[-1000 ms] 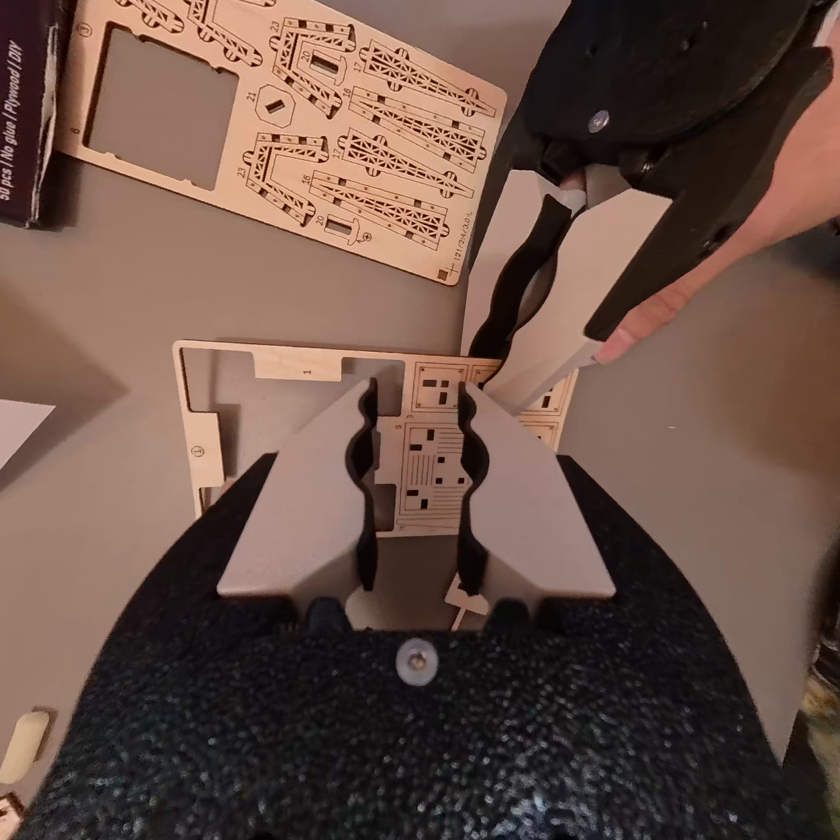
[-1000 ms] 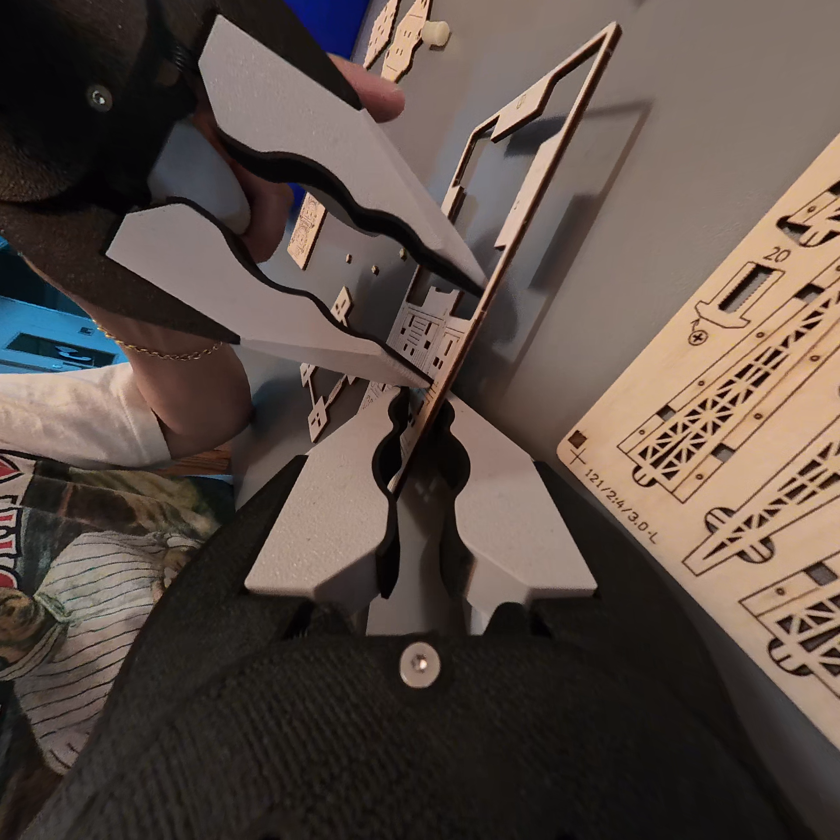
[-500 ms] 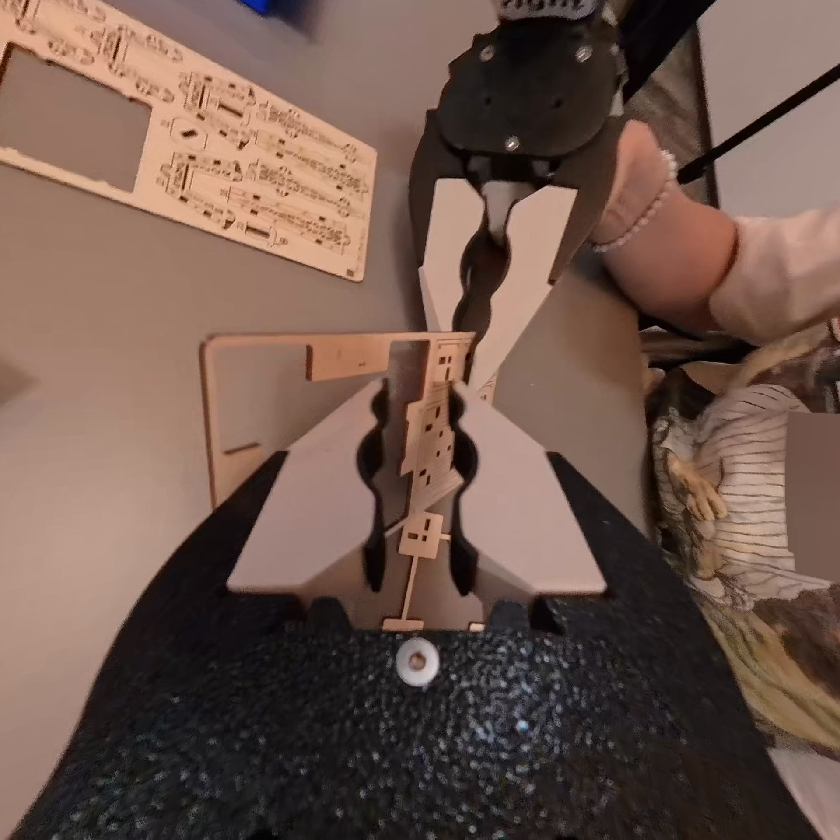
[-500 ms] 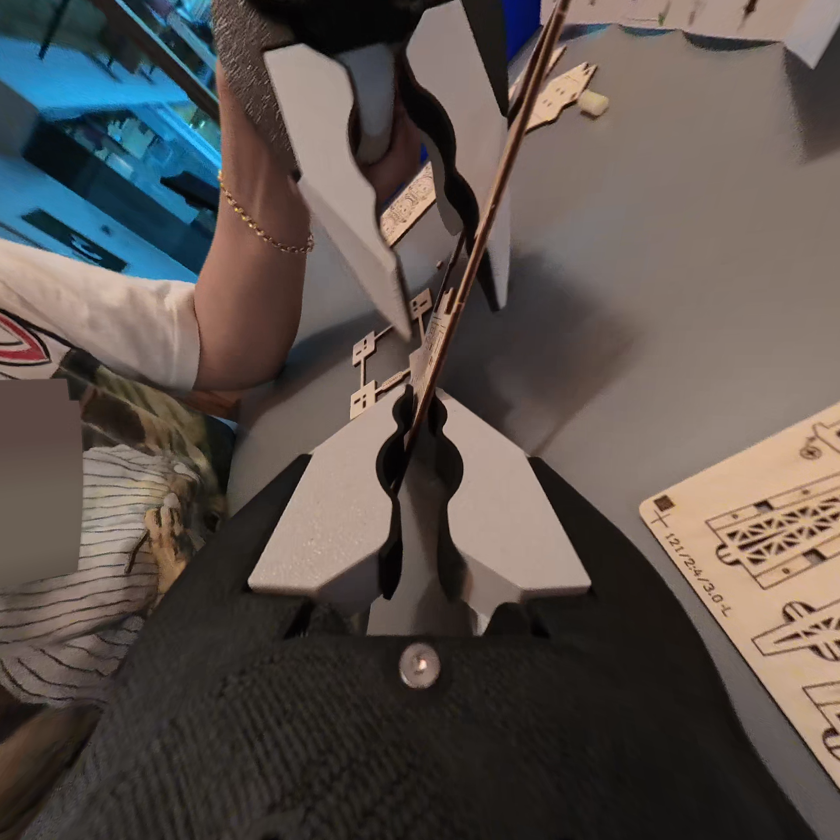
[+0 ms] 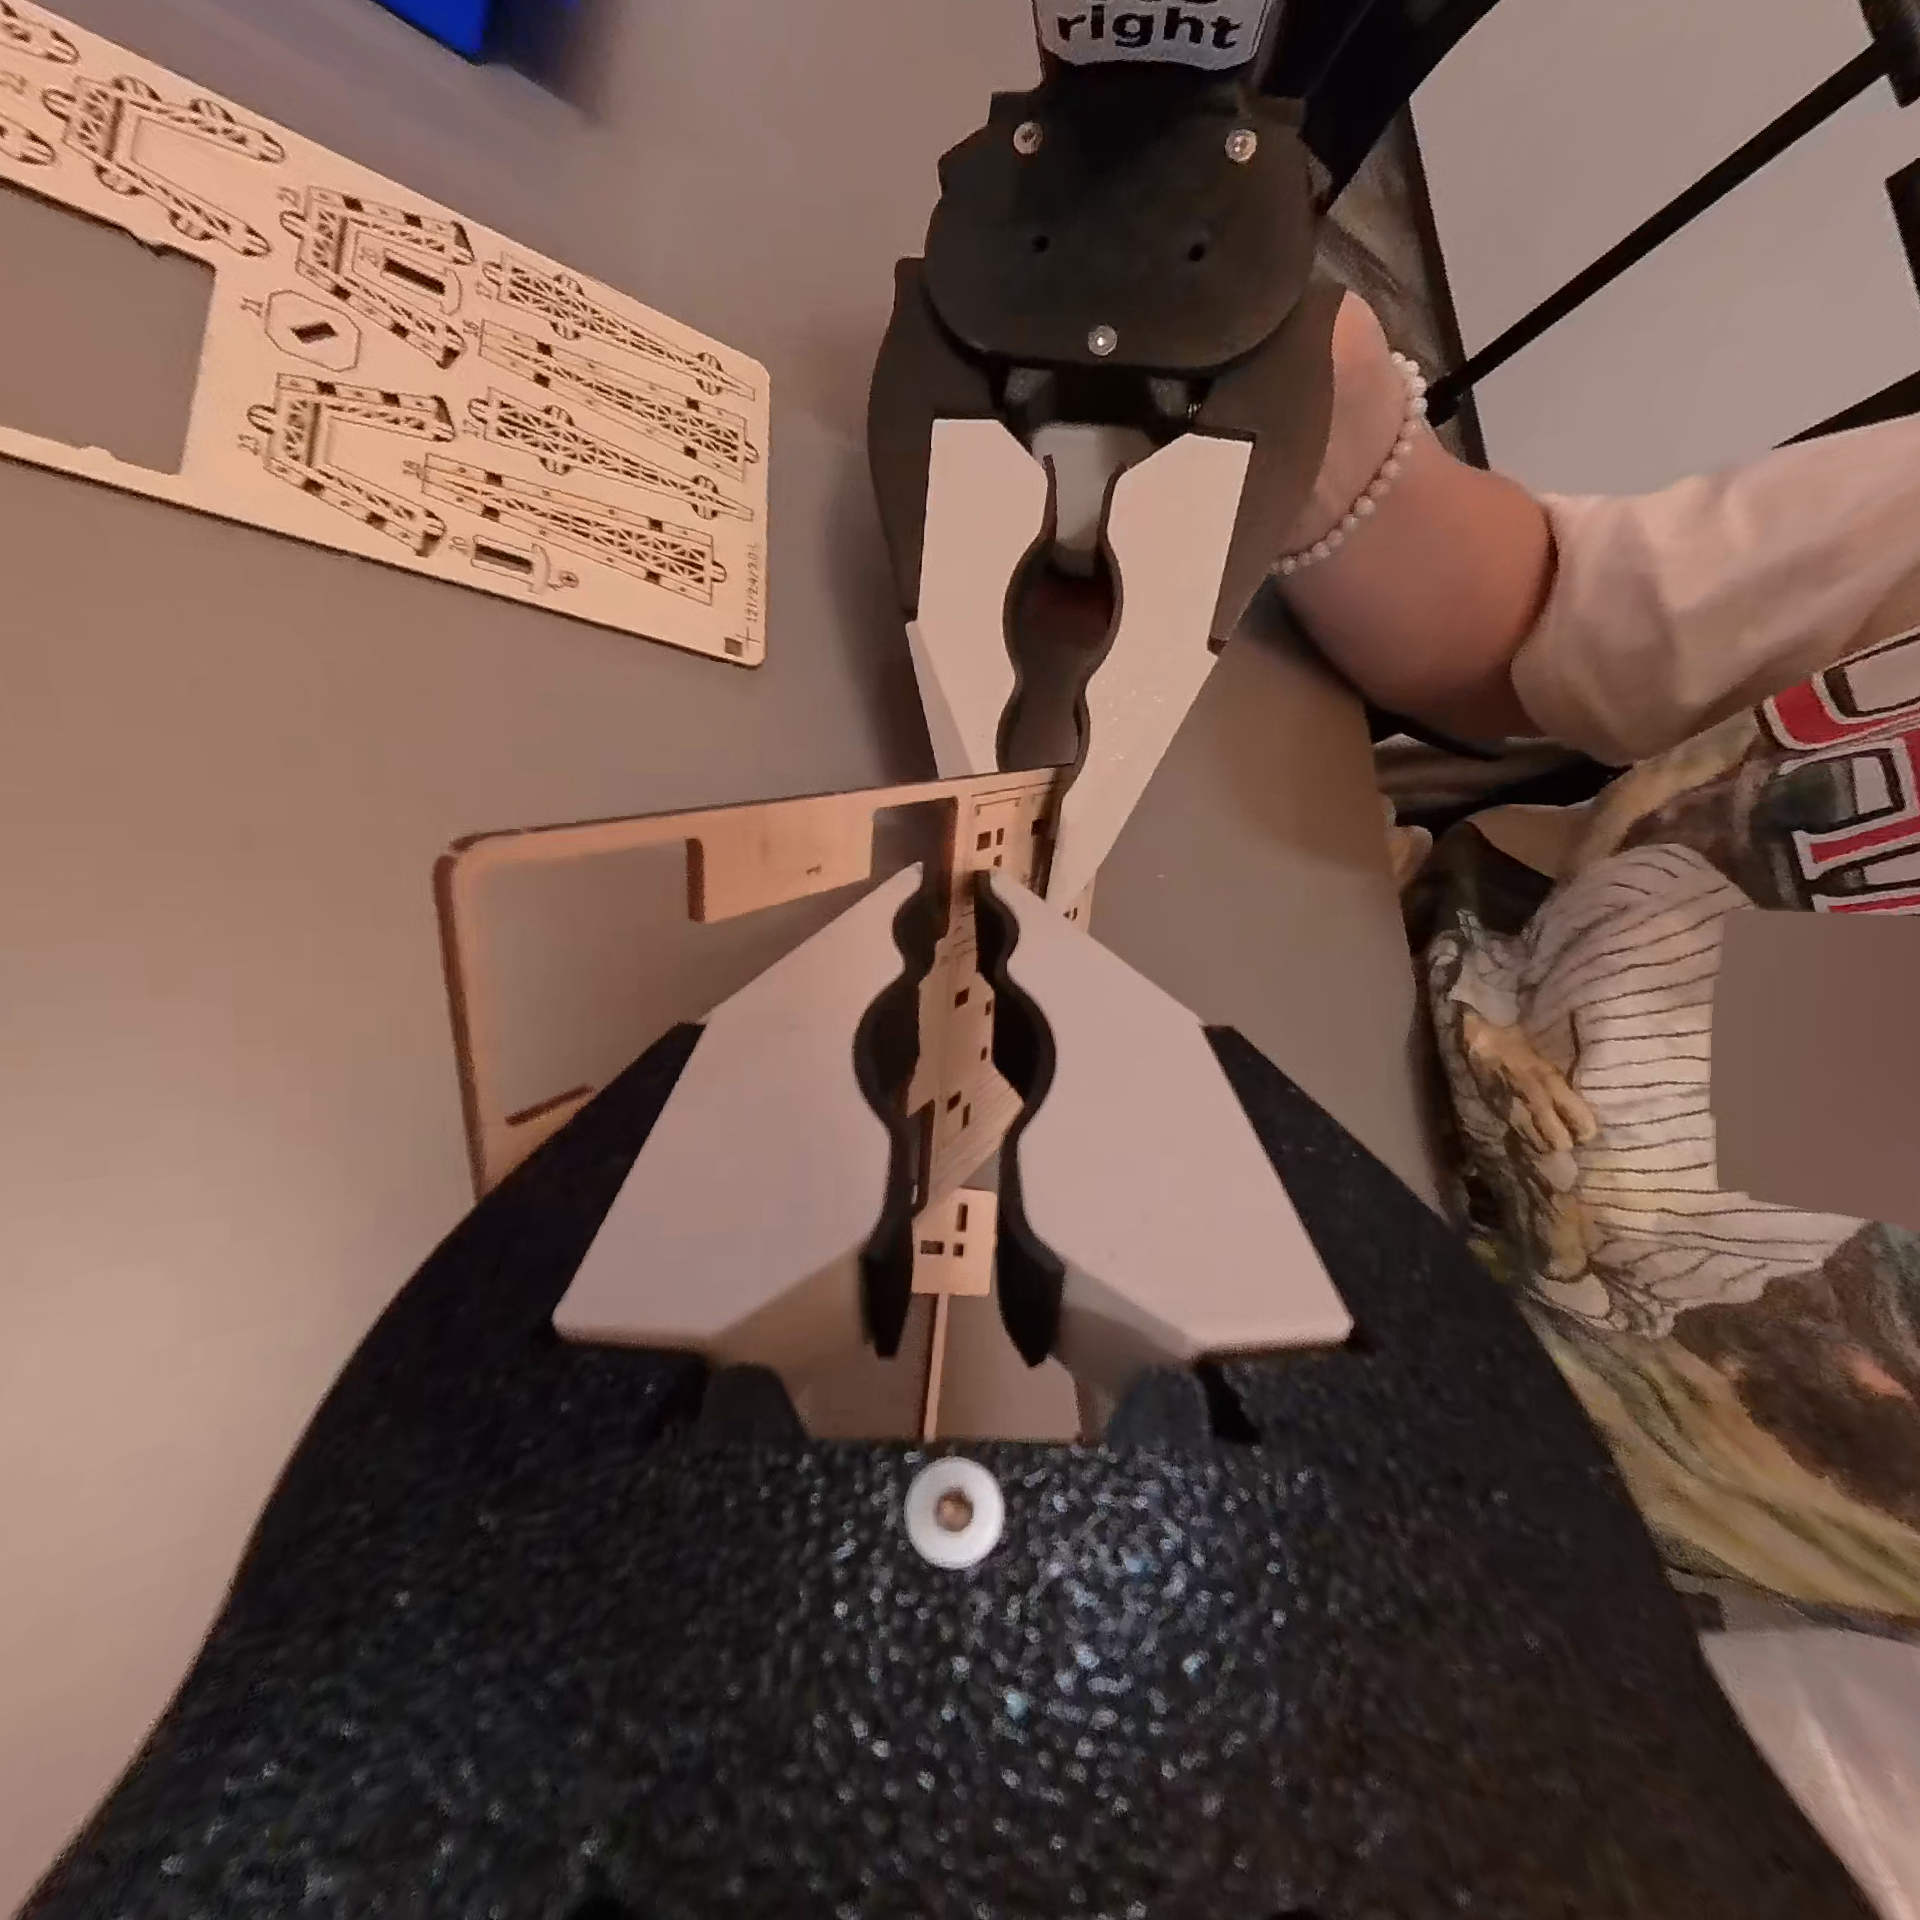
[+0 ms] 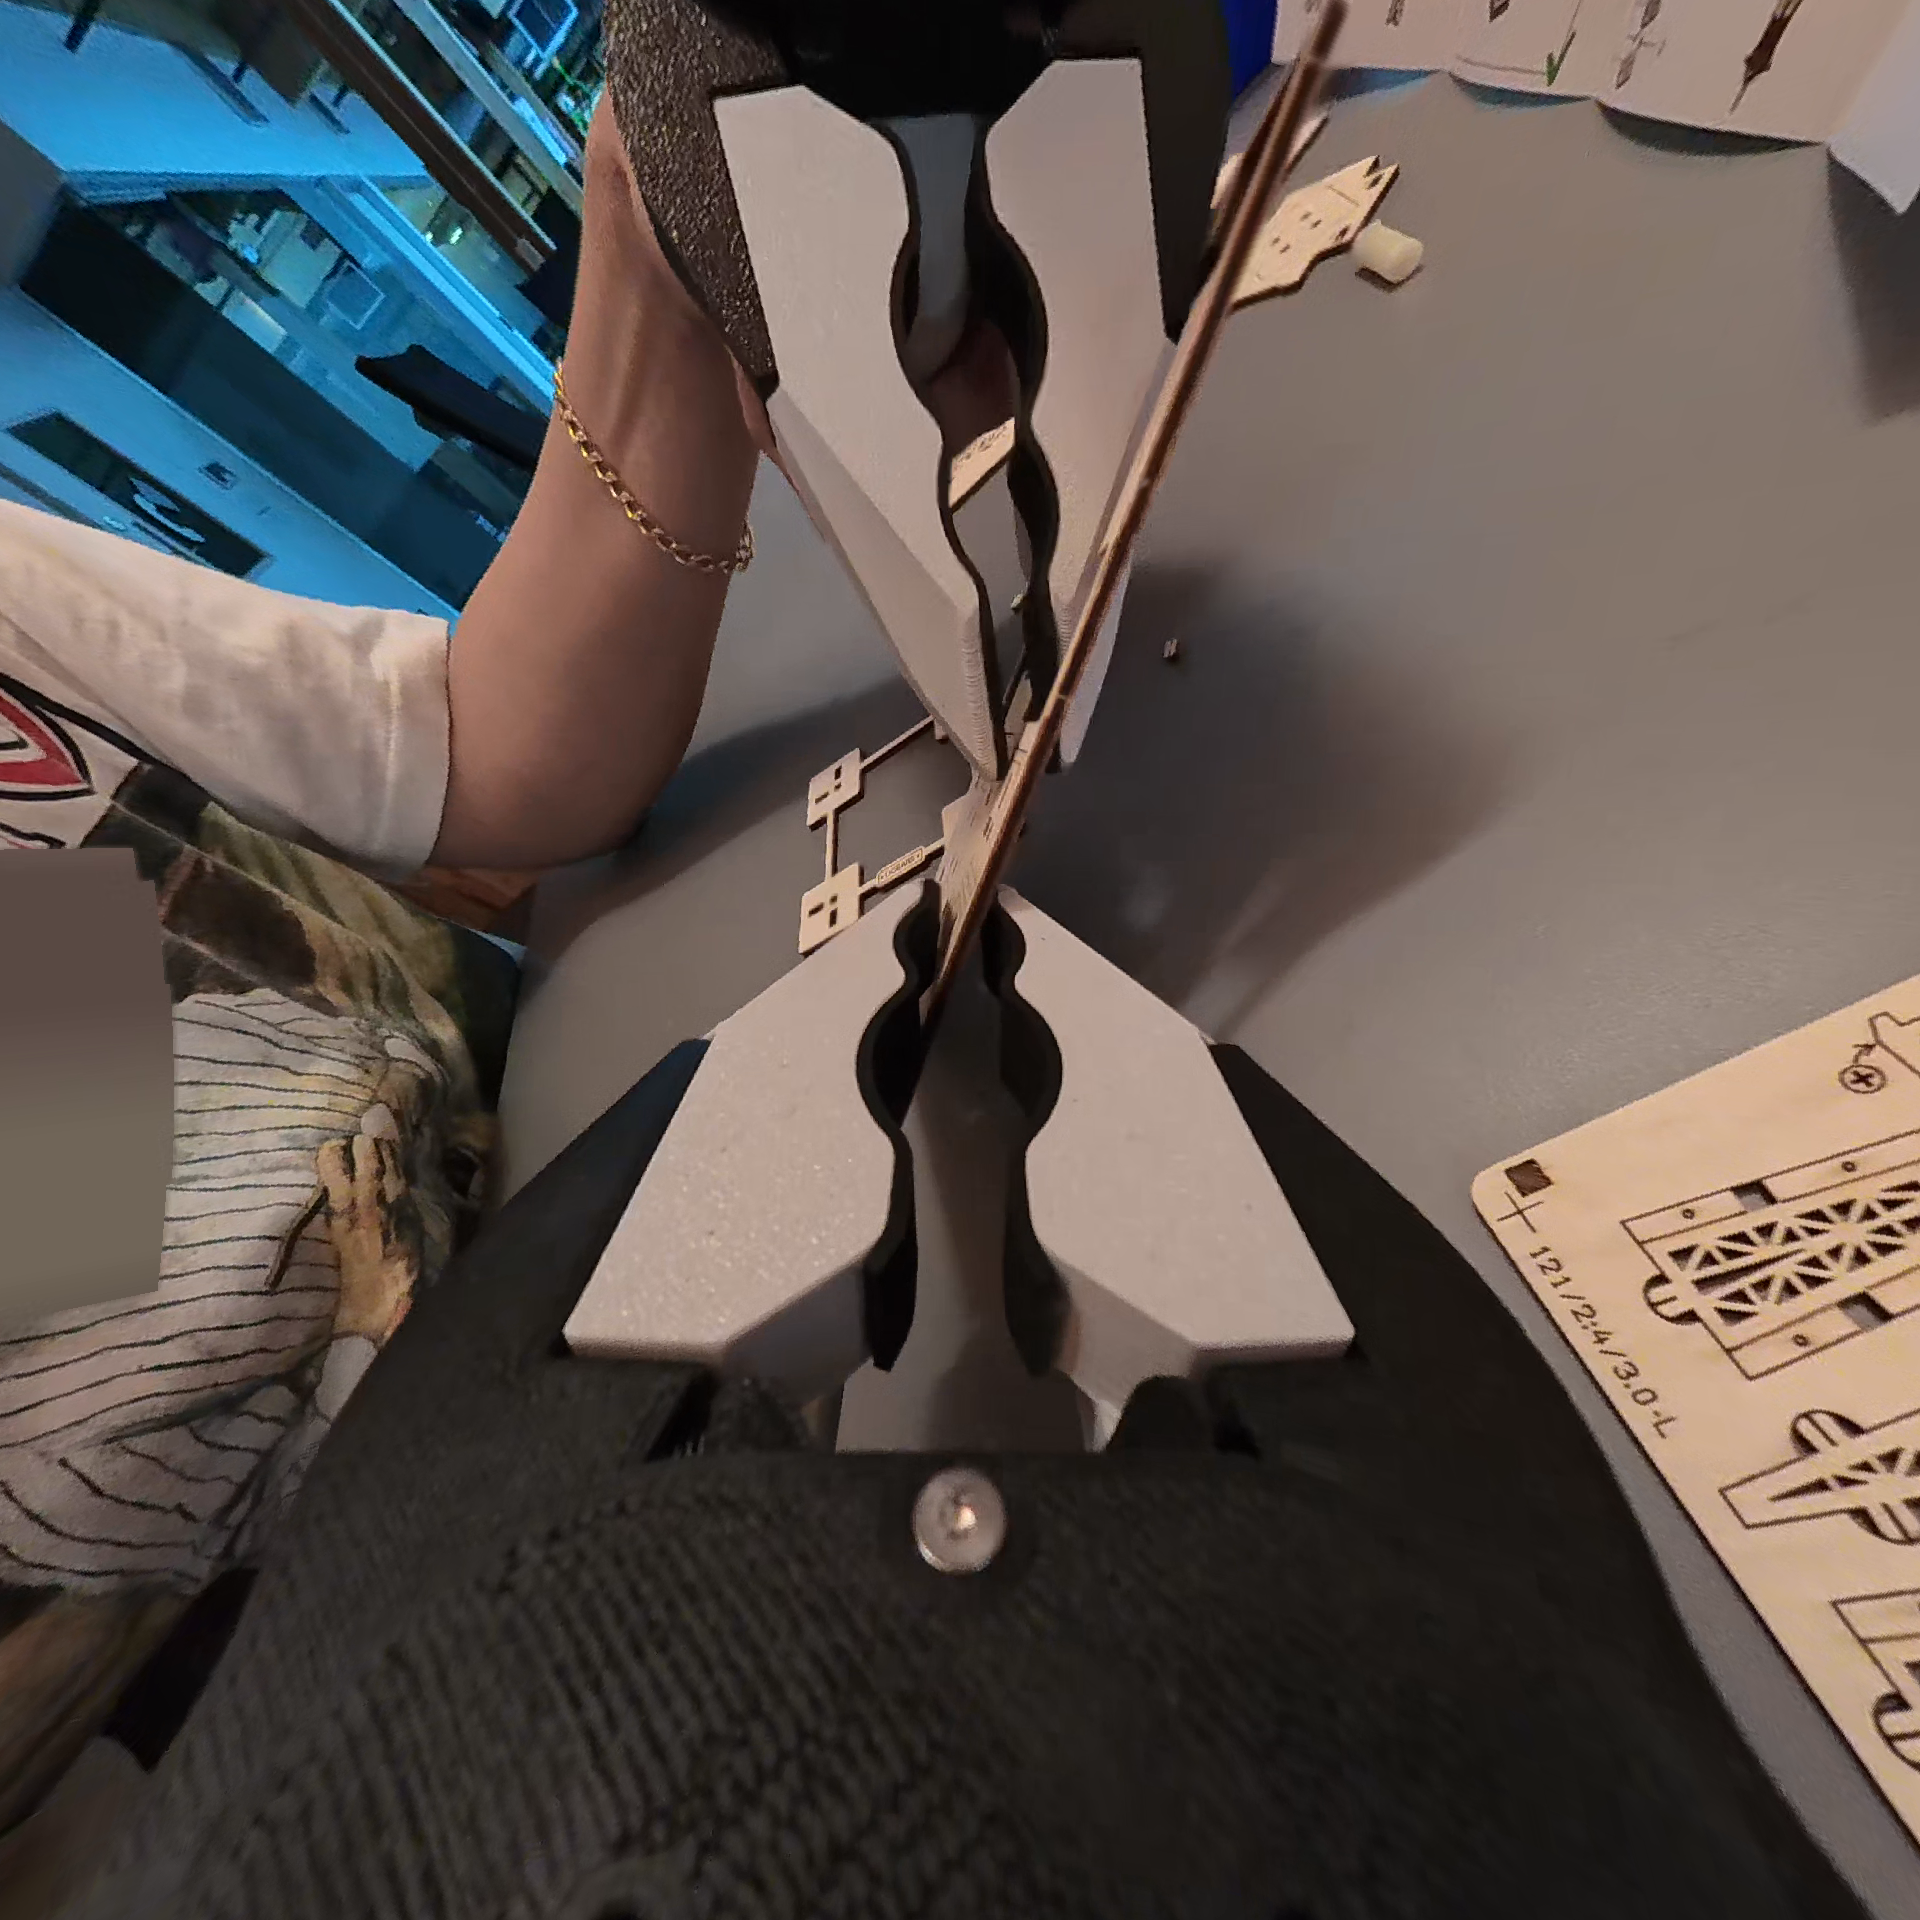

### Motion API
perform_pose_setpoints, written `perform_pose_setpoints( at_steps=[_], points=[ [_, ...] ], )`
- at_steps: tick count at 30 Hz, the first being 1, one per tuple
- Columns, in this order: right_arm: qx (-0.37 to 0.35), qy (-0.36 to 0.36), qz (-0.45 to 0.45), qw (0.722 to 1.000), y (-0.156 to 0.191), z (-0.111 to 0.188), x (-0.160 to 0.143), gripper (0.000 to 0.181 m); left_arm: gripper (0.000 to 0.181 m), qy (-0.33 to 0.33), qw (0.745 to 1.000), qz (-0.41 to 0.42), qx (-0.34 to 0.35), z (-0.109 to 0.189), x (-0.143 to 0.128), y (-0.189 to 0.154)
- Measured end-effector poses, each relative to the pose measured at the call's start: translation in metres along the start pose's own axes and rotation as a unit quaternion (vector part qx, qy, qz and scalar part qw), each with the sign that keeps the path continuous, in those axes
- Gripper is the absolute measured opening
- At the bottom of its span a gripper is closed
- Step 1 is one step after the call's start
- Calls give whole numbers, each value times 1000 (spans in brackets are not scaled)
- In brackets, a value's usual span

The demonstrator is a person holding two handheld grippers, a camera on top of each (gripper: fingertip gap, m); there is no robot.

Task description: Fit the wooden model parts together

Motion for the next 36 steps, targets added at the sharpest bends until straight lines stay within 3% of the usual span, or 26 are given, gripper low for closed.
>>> perform_pose_setpoints(
  at_steps=[2,6,7,13,20,24,27,30,33,36],
  points=[
    [-7,-15,-24,1000,-5,4,0,11,4,-8,1000,7,19,4,1,7],
    [-49,-55,-45,996,-17,11,7,45,4,-12,998,33,53,15,-1,19],
    [-52,-56,-43,996,-17,9,8,45,4,-13,998,32,59,16,0,19],
    [-46,-68,-38,996,-15,3,11,5,4,-2,997,25,79,17,0,17],
    [-38,-79,-59,994,-16,2,11,2,6,1,996,27,84,12,-2,23],
    [-35,-87,-89,992,-21,4,9,2,32,11,990,20,137,11,-2,33],
    [-26,-96,-105,989,-22,5,9,2,40,26,986,4,163,11,-3,33],
    [-38,-94,-103,989,-23,5,8,2,65,53,973,1,226,10,-4,40],
    [-46,-94,-115,988,-26,6,6,3,73,52,961,-5,273,11,2,46],
    [-53,-97,-125,986,-29,7,5,3,73,45,961,-9,273,7,5,45]
  ],
)
Point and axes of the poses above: each gripper's, where its closed fingertips meet, z back along the fingers, x out of its top, y = z × x across the jaws, the point moved 3 cm from there along z, back along the fingers, and after that the axes turned 12 degrees about x, right-handed, at the moved point
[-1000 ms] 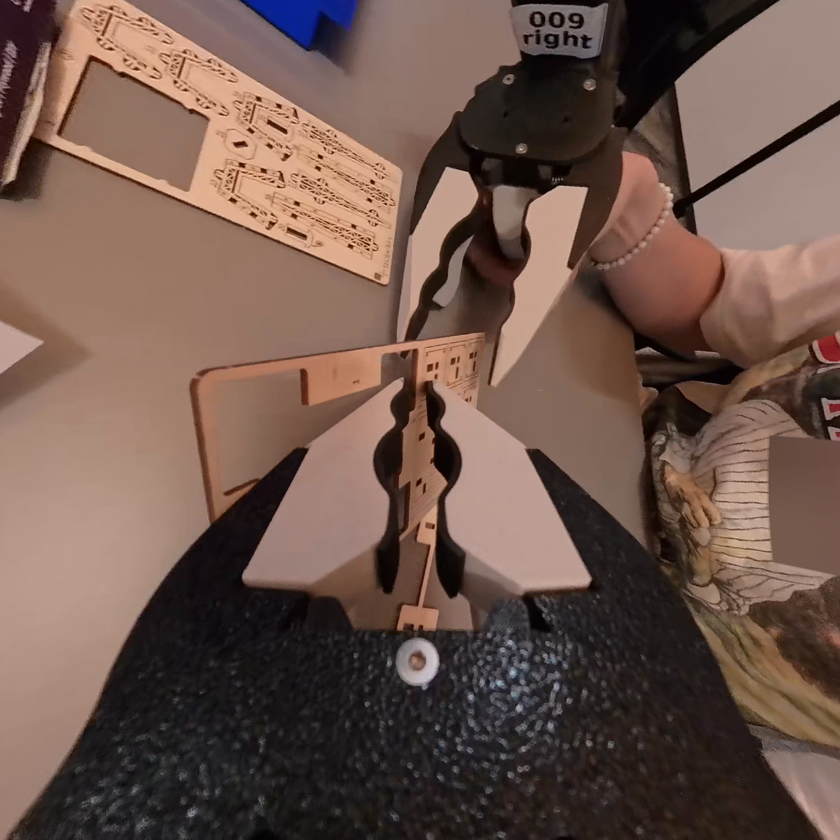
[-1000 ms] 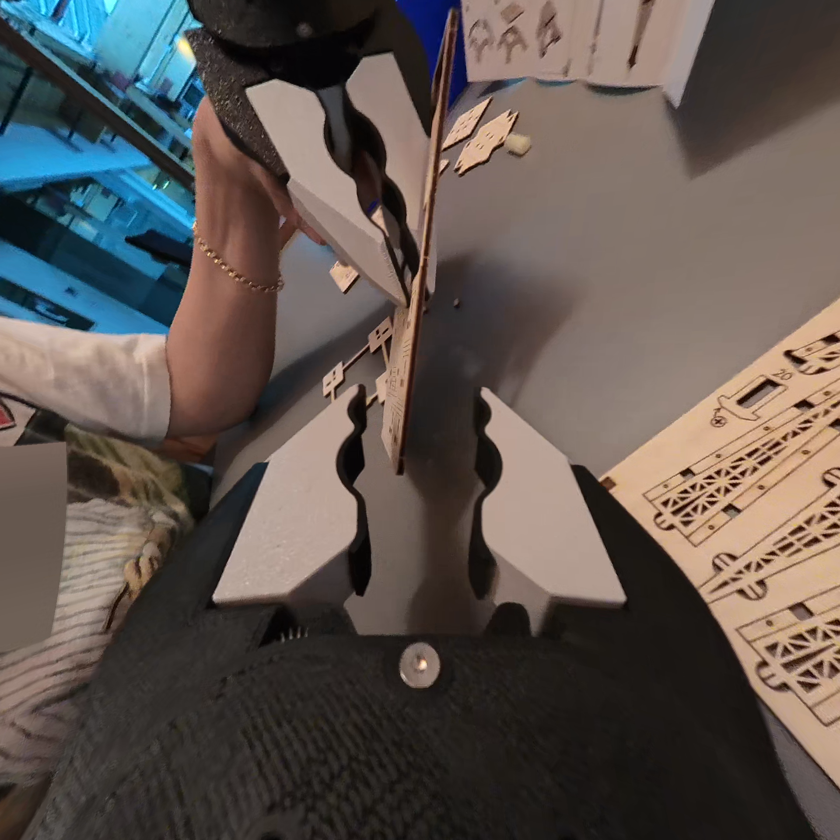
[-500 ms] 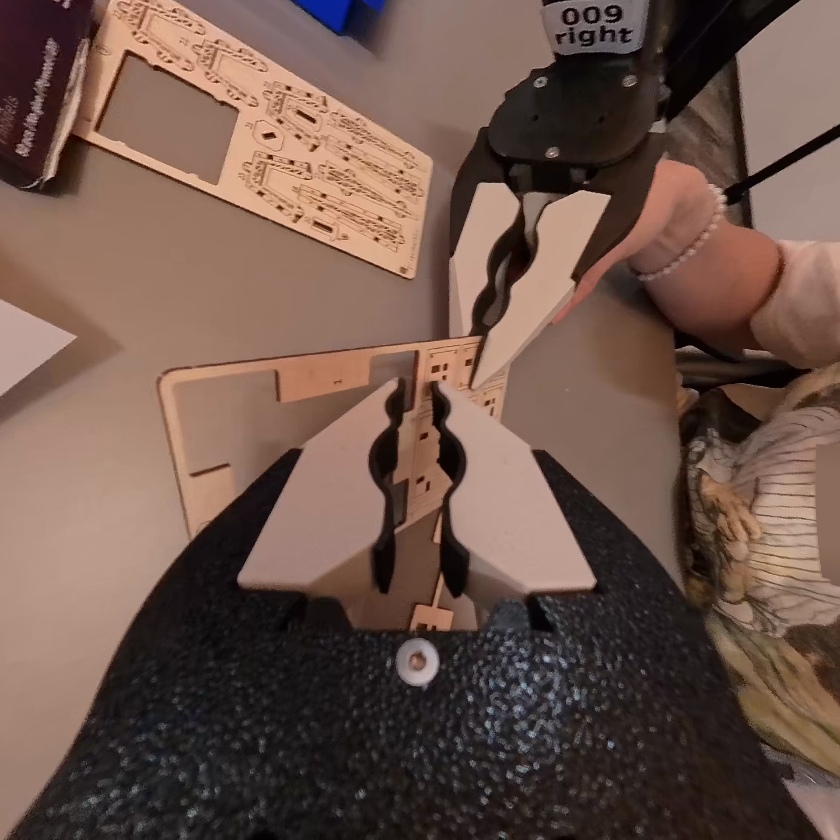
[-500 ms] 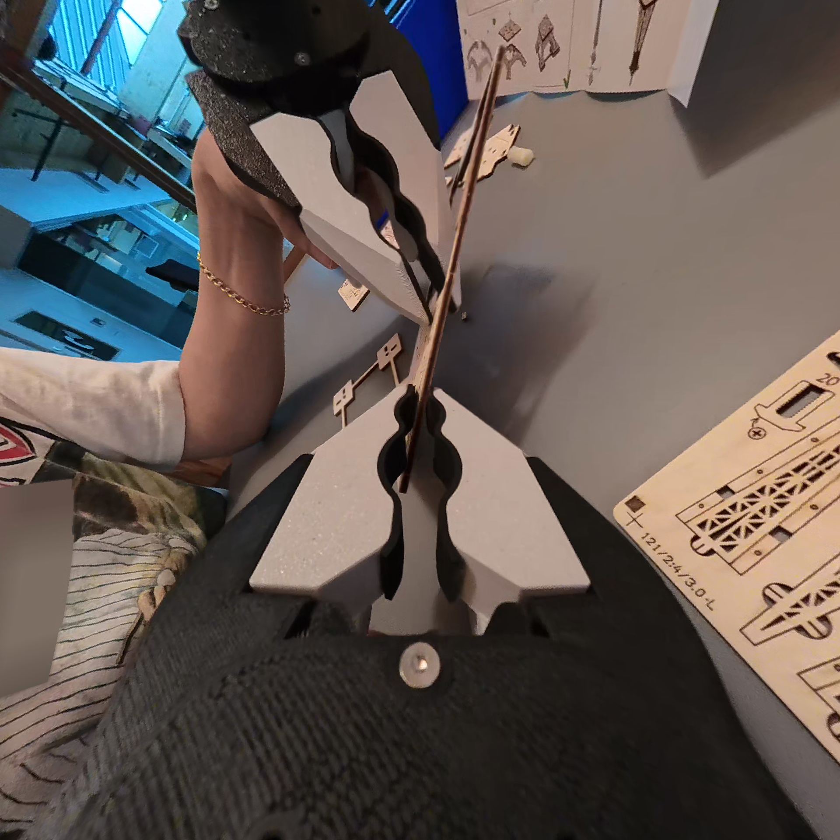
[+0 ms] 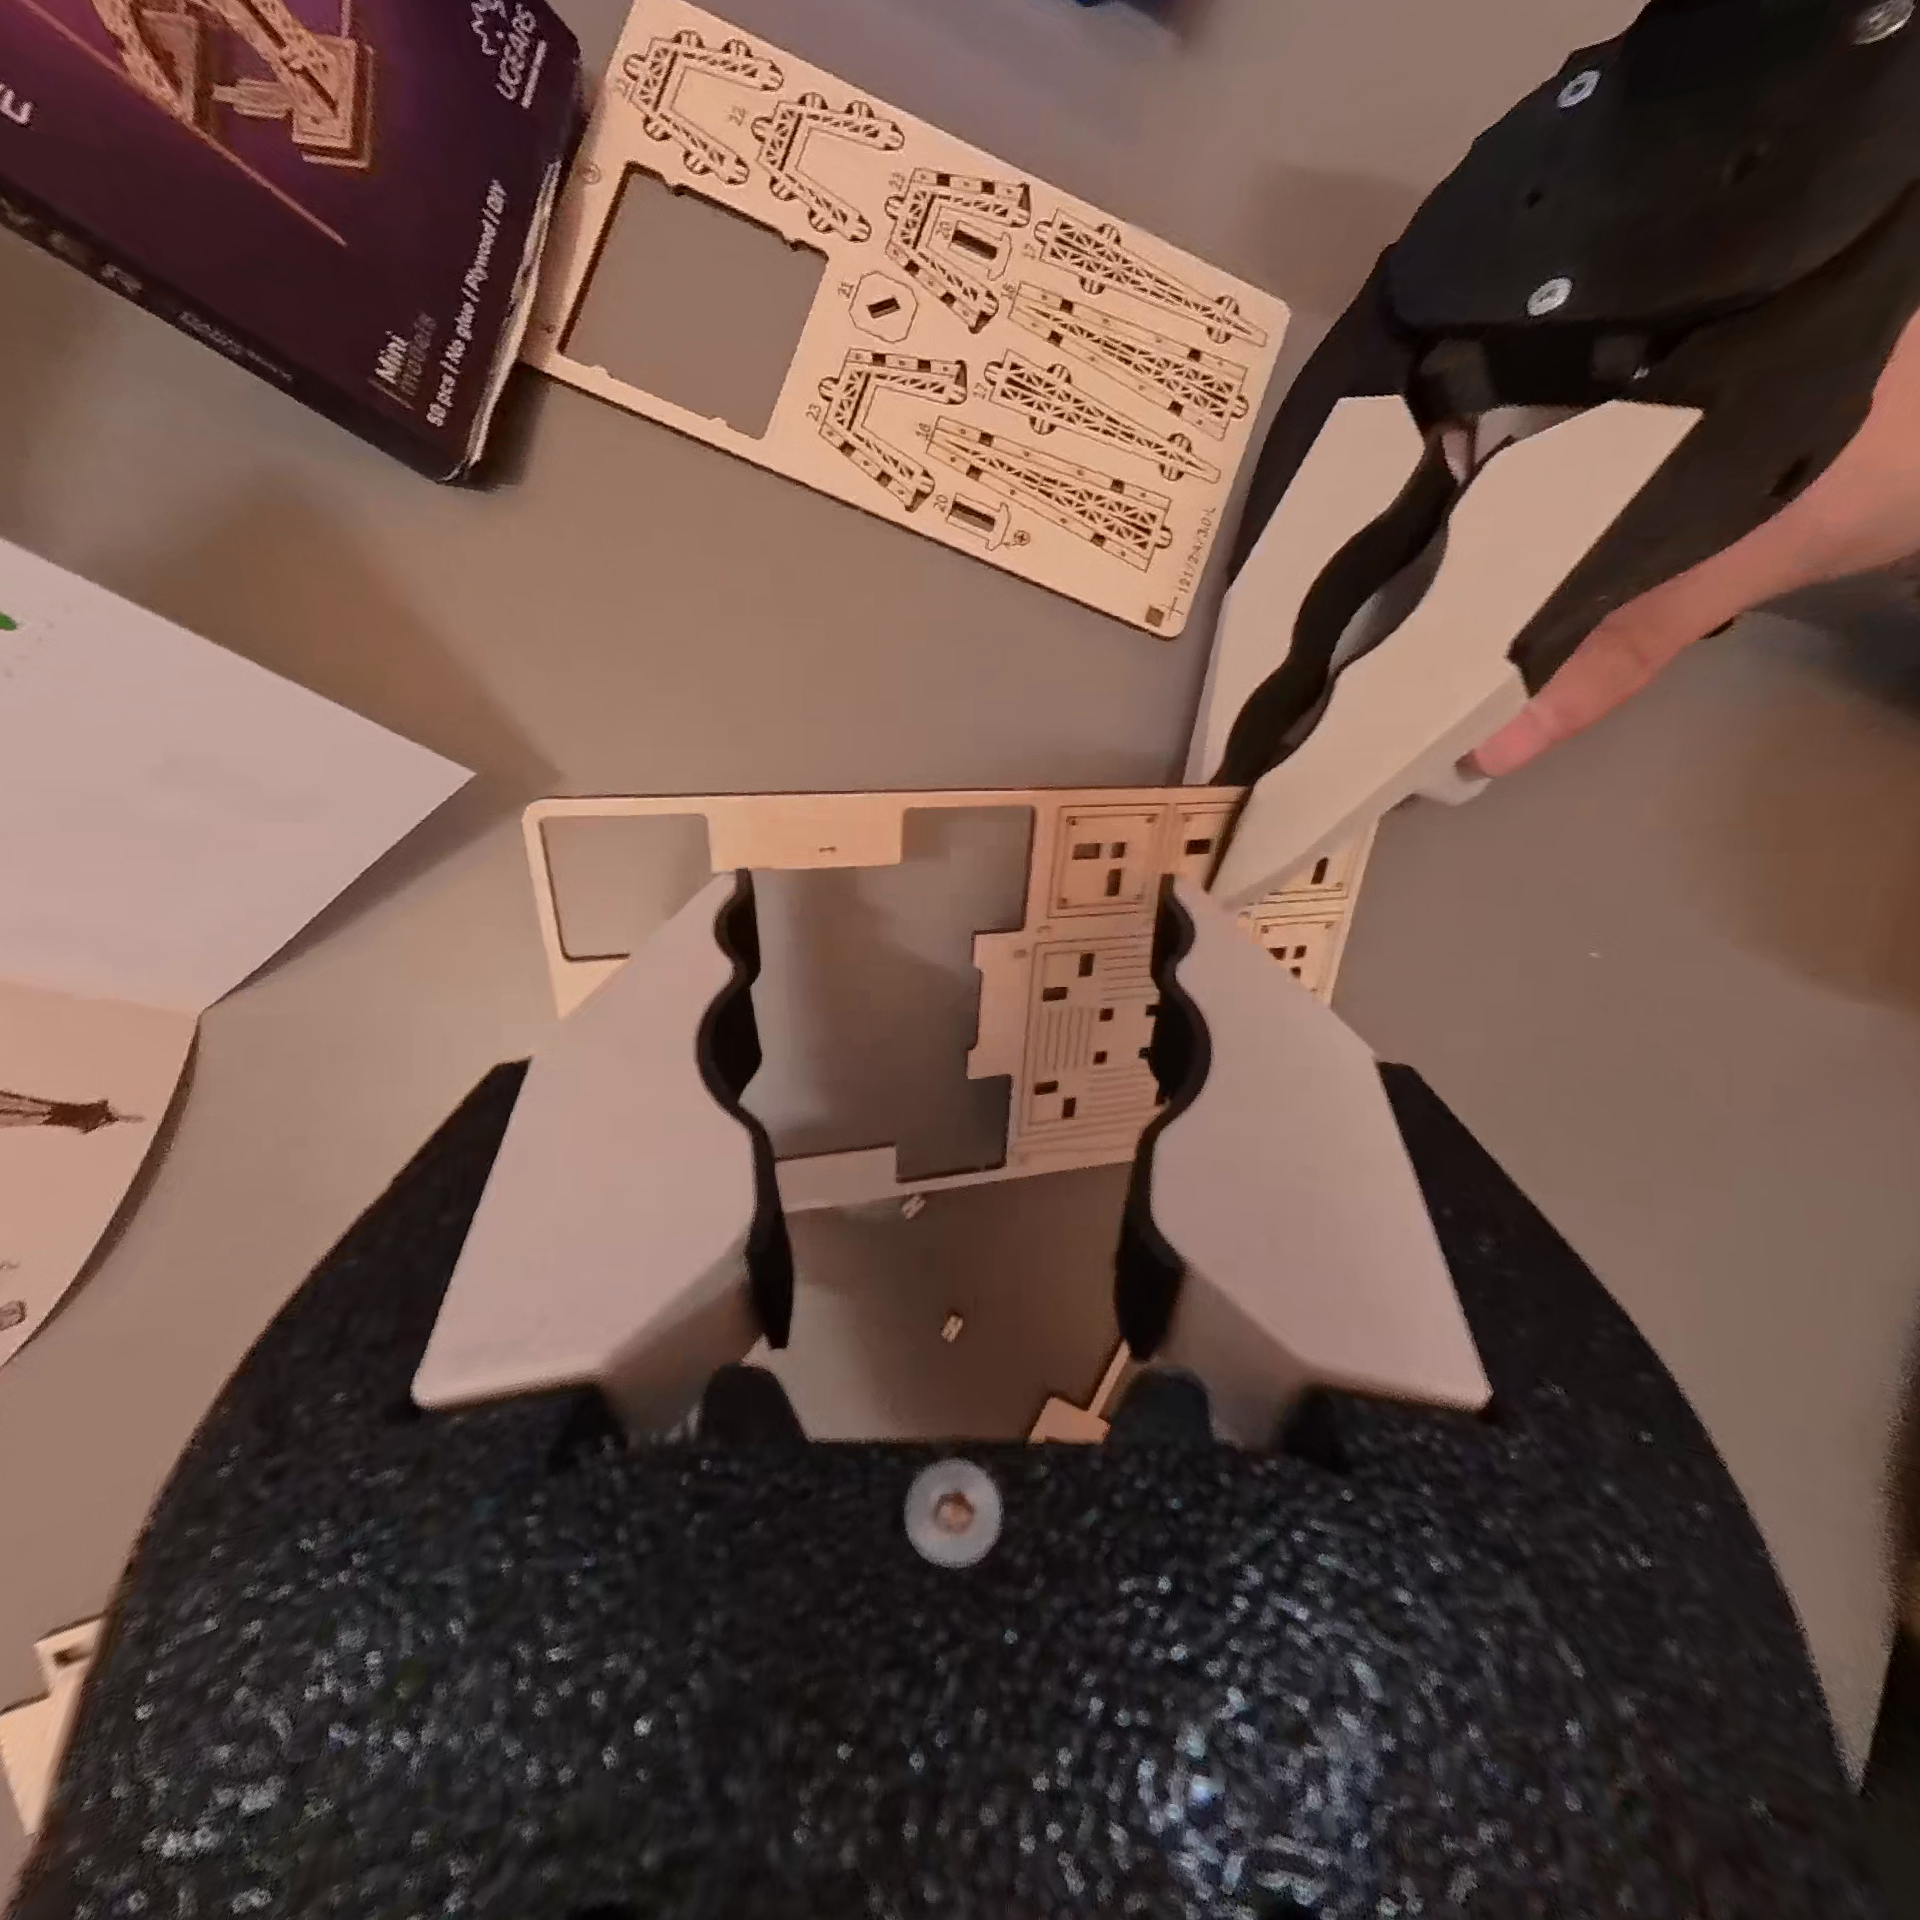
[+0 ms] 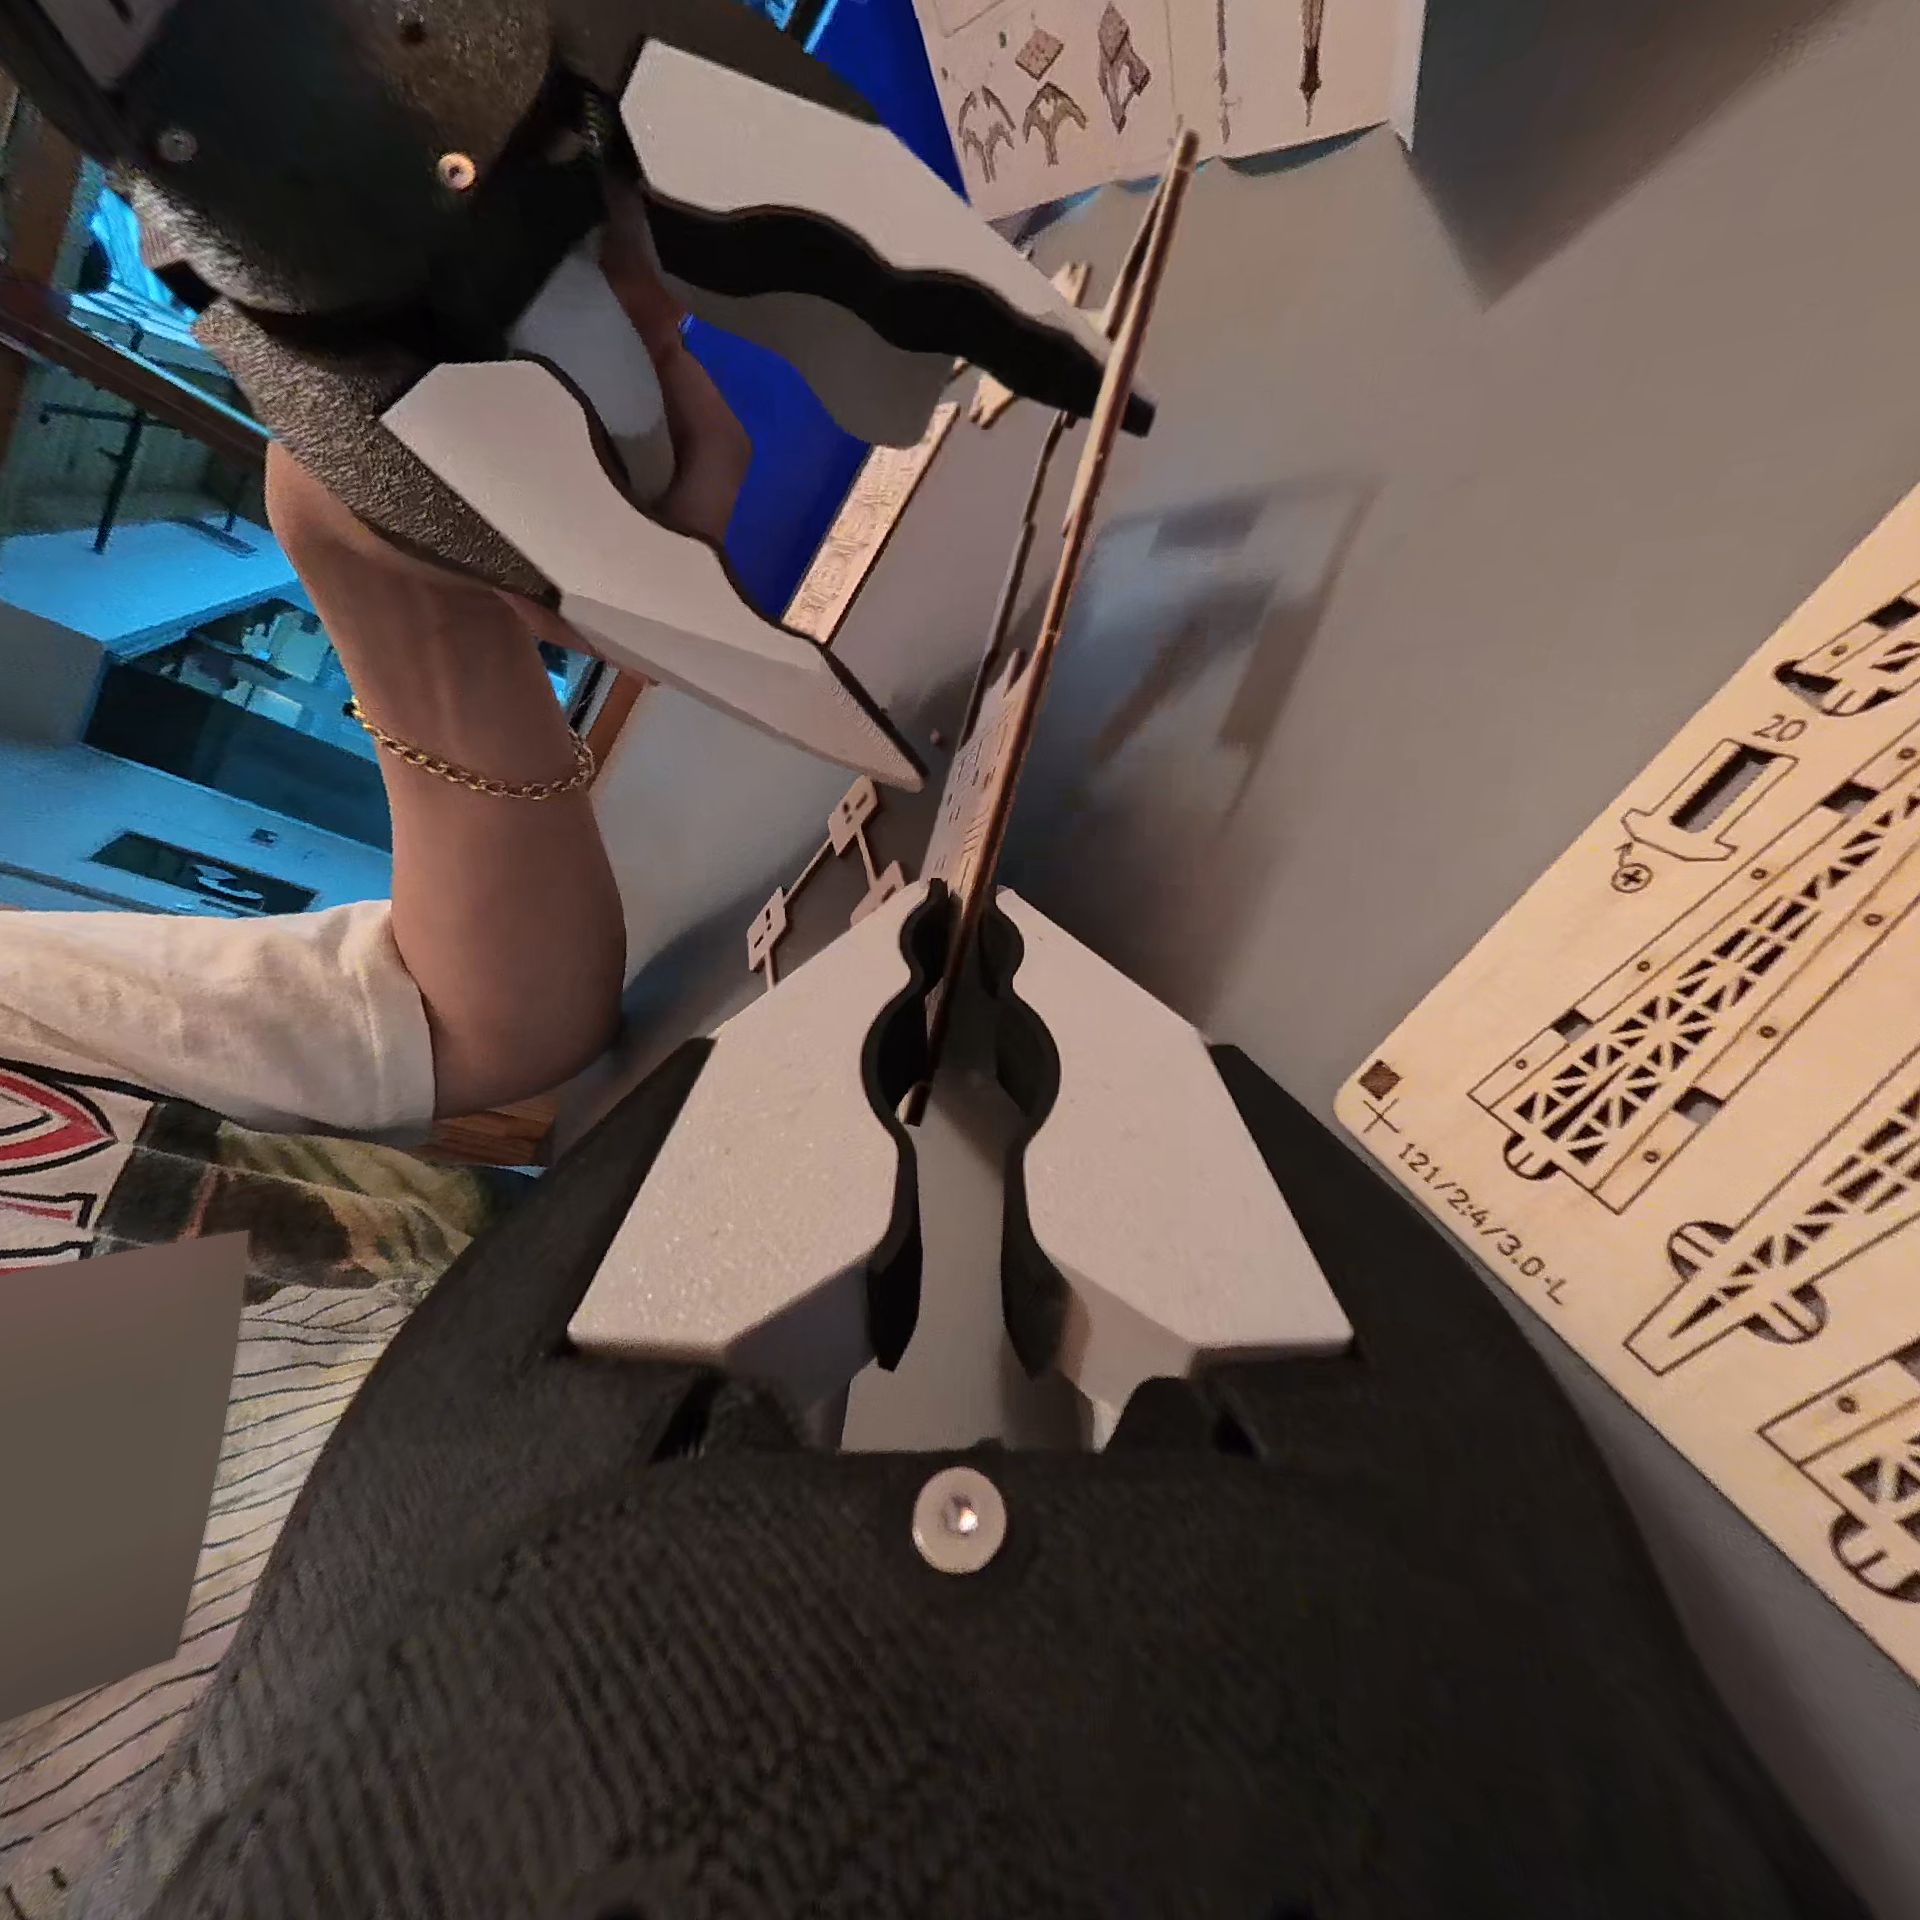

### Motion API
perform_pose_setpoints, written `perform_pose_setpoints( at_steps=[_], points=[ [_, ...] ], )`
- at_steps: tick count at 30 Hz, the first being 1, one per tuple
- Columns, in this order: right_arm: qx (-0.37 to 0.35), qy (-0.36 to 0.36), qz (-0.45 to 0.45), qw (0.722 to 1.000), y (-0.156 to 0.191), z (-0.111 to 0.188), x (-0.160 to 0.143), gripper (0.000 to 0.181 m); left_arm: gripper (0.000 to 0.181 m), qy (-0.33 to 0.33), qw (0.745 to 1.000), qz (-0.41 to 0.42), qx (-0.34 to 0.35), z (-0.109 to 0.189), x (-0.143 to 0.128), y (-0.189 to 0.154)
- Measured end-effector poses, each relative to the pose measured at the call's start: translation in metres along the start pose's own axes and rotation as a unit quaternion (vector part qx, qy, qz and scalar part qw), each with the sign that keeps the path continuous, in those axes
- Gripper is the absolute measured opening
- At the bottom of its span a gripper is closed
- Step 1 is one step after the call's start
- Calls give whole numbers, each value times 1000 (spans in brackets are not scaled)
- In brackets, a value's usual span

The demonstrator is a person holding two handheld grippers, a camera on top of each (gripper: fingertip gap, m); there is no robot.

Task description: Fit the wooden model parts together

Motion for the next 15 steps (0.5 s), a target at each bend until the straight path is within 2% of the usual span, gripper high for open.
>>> perform_pose_setpoints(
  at_steps=[7,15],
  points=[
    [-19,10,-12,1000,-6,-1,-2,5,72,26,1000,15,6,-18,-4,0],
    [-16,11,-16,1000,-6,-1,-3,5,74,23,999,28,-15,-19,-5,-2]
  ],
)
Point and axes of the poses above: each gripper's, where its closed fingertips meet, z back along the fingers, x out of its top, y = z × x across the jaws, the point moved 3 cm from there along z, back along the fingers, and after that the axes turned 12 degrees about x, right-handed, at the moved point
